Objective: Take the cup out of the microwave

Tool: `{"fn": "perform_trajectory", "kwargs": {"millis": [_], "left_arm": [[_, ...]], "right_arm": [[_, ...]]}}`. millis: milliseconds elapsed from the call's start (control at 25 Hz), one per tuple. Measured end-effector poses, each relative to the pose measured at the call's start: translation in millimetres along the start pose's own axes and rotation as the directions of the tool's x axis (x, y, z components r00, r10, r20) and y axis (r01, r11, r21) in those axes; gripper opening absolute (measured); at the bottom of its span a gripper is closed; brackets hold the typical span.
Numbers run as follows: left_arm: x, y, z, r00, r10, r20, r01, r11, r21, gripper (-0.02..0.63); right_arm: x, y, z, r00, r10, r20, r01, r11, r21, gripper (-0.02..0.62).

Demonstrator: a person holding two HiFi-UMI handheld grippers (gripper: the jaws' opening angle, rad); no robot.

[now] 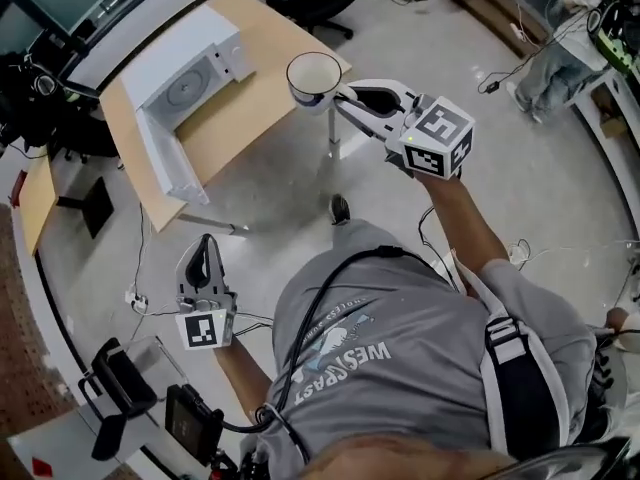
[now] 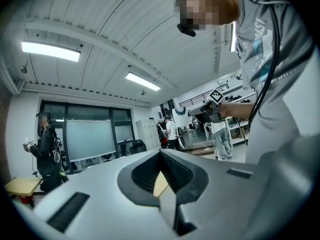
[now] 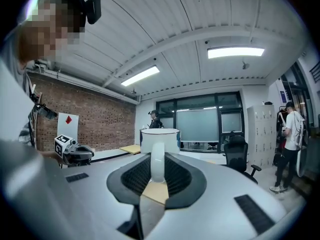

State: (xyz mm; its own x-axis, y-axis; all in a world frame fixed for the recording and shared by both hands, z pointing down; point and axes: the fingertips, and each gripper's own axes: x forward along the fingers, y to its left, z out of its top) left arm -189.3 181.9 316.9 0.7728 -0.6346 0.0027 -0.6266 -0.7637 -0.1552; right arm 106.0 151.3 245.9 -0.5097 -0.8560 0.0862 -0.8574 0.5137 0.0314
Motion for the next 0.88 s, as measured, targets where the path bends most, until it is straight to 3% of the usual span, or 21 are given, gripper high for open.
{"fn": "perform_trajectory", "kwargs": {"millis": [680, 880], "left_arm": [[50.3, 24.7, 6.0, 1.000, -0.004, 0.027, 0.005, 1.000, -0.022, 0.043], [43.1, 17.8, -7.0, 1.000, -0.012, 0.022, 0.013, 0.999, -0.034, 0.043]], "right_arm": [[-42.3, -41.1, 15.0, 0.998, -0.062, -0.011, 0.062, 0.998, 0.016, 0.067], [-47.4, -33.5, 7.0, 0.997, -0.071, -0.011, 0.072, 0.997, 0.017, 0.067]]}}
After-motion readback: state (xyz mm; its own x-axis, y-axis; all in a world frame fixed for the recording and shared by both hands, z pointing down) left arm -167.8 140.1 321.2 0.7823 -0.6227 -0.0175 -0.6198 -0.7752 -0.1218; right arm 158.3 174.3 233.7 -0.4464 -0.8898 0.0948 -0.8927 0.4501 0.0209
